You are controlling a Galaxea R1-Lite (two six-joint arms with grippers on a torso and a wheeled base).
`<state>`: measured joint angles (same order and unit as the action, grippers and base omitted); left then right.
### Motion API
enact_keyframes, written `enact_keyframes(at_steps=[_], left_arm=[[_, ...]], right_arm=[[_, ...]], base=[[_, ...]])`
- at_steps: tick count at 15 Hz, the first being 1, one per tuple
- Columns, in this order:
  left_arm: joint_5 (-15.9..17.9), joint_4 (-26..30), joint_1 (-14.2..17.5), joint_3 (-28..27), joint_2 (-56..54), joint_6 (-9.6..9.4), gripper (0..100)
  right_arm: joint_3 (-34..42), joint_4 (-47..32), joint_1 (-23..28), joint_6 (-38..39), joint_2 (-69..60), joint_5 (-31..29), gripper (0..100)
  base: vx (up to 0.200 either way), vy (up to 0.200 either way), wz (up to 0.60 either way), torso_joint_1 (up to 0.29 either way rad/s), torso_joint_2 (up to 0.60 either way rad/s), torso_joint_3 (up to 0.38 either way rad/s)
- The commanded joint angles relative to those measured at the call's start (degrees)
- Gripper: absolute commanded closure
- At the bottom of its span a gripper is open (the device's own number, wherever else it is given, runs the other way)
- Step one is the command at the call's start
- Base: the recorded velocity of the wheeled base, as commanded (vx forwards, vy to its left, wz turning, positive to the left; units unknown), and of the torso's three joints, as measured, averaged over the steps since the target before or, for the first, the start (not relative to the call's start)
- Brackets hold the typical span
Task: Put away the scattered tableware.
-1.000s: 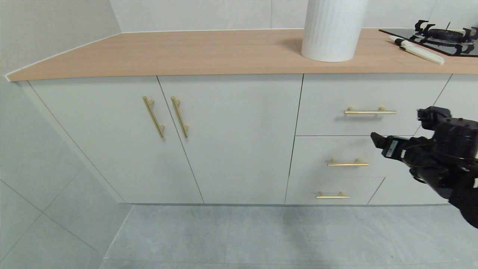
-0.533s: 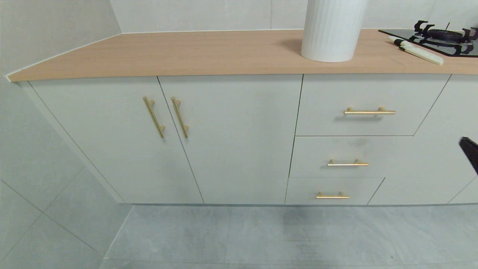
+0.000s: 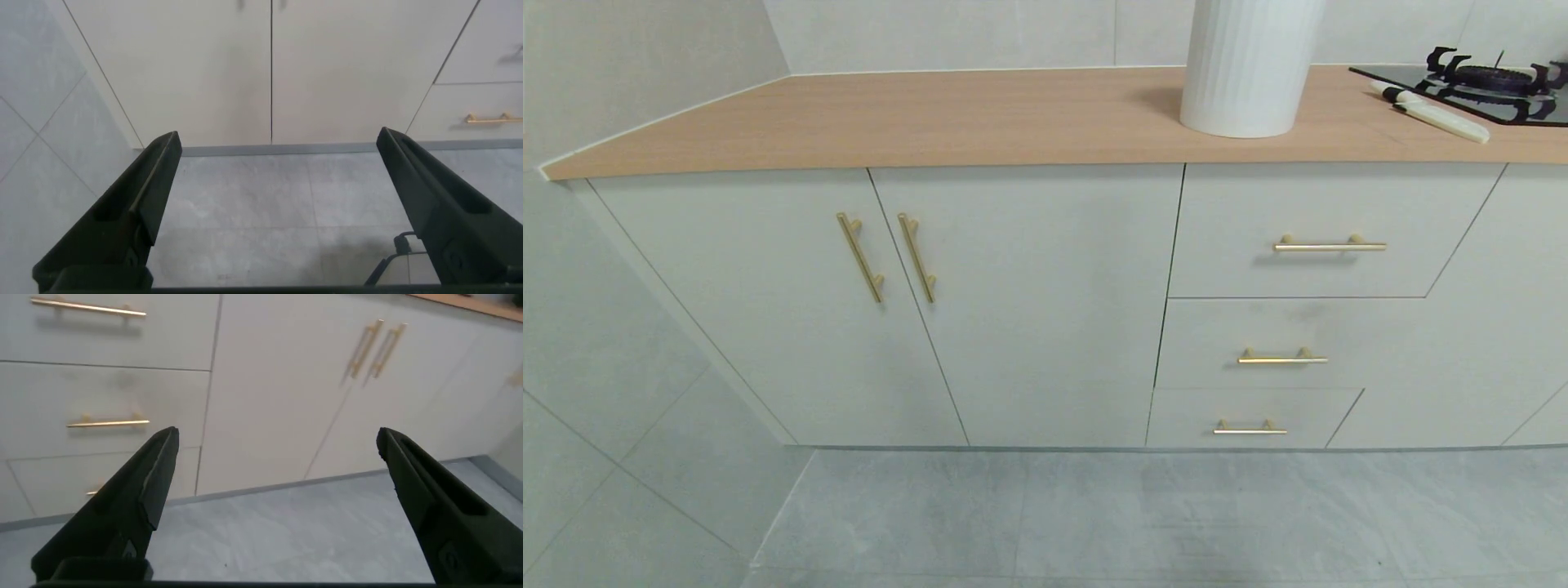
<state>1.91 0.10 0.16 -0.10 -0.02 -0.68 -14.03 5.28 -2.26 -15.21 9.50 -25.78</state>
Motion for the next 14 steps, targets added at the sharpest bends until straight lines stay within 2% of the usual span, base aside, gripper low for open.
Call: enact_keyframes(at_steps=[1,3,4,6,9,10,14], left_arm=[[0.0,0.1,0.0,0.0,0.0,-0.02,0],[0.0,0.0,0.0,0.0,0.0,-0.02,0],[0.0,0.0,0.0,0.0,0.0,-0.02,0],[0.0,0.0,0.0,0.0,0.0,-0.02,0],[0.0,0.1,0.0,0.0,0.0,-0.02,0],[0.0,0.0,0.0,0.0,0.0,-0.02,0],[0.0,0.1,0.0,0.0,0.0,-0.02,0]], right_arm=[[5.2,-1.0,2.3,2.5,-9.5,0.5,0],[10.6,0.6,2.3,4.9,-9.5,1.4,0],[13.7,1.1,2.3,5.4,-9.5,3.9,0],[14.0,-2.1,2.3,8.4,-9.4,10.8,0],[14.0,-2.1,2.3,10.9,-9.4,20.5,0],[14.0,-5.0,2.3,13.6,-9.3,23.5,0],[14.0,-5.1,2.3,14.9,-9.5,24.0,0]], base=[[0.0,0.0,0.0,0.0,0.0,0.0],[0.0,0.0,0.0,0.0,0.0,0.0],[0.0,0.0,0.0,0.0,0.0,0.0],[0.0,0.0,0.0,0.0,0.0,0.0],[0.0,0.0,0.0,0.0,0.0,0.0],[0.0,0.0,0.0,0.0,0.0,0.0],[0.0,0.0,0.0,0.0,0.0,0.0]])
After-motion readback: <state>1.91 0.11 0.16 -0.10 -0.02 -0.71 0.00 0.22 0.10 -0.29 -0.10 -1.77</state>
